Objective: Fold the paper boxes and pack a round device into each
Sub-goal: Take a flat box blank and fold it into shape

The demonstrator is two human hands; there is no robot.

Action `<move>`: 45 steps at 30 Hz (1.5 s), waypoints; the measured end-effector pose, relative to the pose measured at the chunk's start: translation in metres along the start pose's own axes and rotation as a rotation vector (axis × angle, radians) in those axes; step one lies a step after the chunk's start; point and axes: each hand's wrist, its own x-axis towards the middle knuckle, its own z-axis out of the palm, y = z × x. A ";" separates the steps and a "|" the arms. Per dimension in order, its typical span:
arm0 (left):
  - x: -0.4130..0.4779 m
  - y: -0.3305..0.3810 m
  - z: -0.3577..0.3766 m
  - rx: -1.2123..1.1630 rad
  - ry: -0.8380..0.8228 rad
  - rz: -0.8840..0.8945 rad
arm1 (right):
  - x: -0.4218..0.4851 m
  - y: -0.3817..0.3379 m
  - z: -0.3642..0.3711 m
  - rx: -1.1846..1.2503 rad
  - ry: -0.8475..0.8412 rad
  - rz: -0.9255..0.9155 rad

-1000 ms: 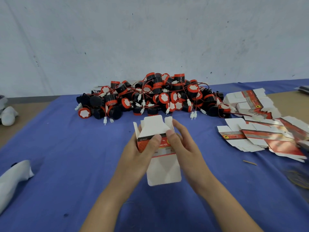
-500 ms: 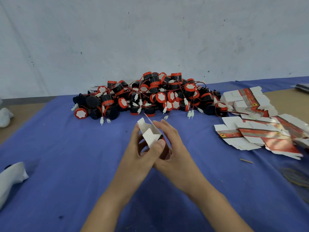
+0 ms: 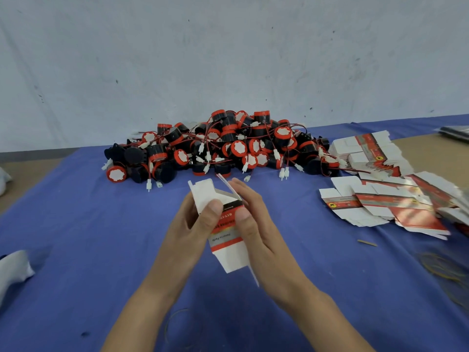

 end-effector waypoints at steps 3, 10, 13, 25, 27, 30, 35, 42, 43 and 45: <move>-0.002 0.002 0.001 0.037 -0.009 0.022 | 0.000 -0.001 0.000 -0.026 -0.011 0.017; -0.010 0.005 0.009 0.038 -0.018 0.055 | 0.001 0.000 -0.001 -0.090 0.049 0.044; -0.009 0.006 0.009 0.035 -0.008 0.059 | 0.002 0.000 0.000 -0.108 0.078 0.018; -0.008 0.001 0.008 0.011 -0.050 0.028 | 0.000 0.001 0.004 0.119 0.036 0.108; -0.008 -0.001 0.007 0.027 -0.060 0.020 | -0.001 0.001 0.006 0.133 0.006 0.116; -0.008 -0.003 0.006 0.021 -0.011 0.007 | -0.002 0.001 0.008 -0.089 -0.022 0.021; -0.010 -0.003 0.010 0.038 0.059 0.031 | -0.001 0.004 0.009 -0.320 0.084 -0.032; 0.004 0.000 0.008 -0.371 0.002 -0.169 | 0.002 0.009 -0.002 -0.399 0.218 -0.103; 0.005 0.000 0.008 -0.389 -0.007 -0.198 | 0.002 0.009 -0.003 -0.408 0.225 -0.111; 0.004 -0.001 0.010 -0.396 -0.047 -0.240 | 0.003 0.010 -0.005 -0.454 0.226 -0.131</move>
